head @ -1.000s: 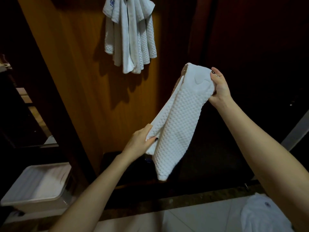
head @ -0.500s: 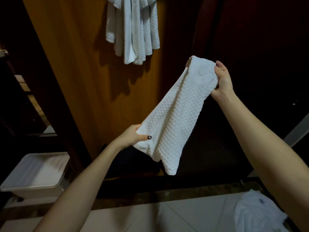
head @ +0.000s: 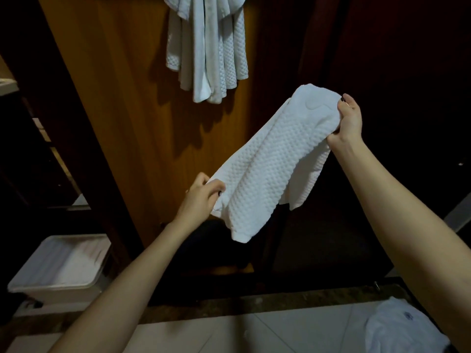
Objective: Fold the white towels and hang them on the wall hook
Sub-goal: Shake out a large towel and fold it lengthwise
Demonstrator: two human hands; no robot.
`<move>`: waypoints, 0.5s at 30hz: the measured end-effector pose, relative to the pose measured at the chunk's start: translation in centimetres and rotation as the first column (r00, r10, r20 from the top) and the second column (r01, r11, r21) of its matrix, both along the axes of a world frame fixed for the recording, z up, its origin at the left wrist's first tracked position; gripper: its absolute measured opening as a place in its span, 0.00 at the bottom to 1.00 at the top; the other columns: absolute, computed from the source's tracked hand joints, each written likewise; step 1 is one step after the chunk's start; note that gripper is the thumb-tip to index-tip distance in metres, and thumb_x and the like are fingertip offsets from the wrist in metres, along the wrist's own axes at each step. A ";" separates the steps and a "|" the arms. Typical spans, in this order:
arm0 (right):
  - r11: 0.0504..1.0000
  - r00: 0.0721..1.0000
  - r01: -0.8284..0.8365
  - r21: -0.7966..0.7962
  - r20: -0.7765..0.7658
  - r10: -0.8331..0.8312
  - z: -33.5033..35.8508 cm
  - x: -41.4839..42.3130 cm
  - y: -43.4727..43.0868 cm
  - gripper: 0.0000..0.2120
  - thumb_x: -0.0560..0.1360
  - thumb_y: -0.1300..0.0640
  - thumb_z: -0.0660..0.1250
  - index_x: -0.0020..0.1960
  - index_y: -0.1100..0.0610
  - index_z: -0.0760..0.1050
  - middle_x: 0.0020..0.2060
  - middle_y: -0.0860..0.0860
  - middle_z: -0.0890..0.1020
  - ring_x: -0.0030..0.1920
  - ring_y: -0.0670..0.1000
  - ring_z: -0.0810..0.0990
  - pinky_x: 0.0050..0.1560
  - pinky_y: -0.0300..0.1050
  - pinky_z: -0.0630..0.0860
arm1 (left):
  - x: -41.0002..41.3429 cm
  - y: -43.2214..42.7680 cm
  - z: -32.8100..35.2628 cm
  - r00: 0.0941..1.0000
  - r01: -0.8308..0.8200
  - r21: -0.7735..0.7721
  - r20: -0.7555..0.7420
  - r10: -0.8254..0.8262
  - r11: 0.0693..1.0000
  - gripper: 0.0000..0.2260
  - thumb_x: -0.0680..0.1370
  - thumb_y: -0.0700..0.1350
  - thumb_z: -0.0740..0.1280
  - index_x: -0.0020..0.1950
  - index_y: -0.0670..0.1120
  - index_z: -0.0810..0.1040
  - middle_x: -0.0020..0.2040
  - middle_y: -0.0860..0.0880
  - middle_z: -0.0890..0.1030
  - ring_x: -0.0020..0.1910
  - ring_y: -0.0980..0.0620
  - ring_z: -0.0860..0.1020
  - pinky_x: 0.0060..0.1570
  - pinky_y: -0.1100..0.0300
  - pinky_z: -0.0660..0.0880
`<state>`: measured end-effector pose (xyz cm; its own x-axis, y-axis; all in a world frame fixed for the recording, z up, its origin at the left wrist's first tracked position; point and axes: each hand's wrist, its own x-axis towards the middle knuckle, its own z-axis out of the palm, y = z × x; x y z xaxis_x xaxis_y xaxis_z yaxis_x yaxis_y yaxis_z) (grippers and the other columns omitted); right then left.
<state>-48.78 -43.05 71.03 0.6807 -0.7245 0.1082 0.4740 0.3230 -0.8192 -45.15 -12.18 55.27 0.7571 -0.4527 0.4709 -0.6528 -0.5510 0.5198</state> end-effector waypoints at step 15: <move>0.999 0.991 -0.026 0.035 0.128 0.022 2.8 1.2 2.7 0.10 0.80 0.65 0.60 0.61 0.59 0.70 0.47 0.55 0.78 0.41 0.50 0.80 0.38 0.42 0.80 | -2.6 -7.5 -4.7 0.186 -0.473 -0.586 -0.797 -0.575 0.658 0.24 0.72 0.55 0.70 0.65 0.49 0.74 0.67 0.47 0.75 0.62 0.53 0.76 0.52 0.46 0.75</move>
<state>-47.57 -40.34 73.80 0.6802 -0.7133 0.1690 0.5660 0.3645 -0.7395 -47.78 -19.67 50.61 0.7608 -0.5045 -0.4082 0.5866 0.2654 0.7652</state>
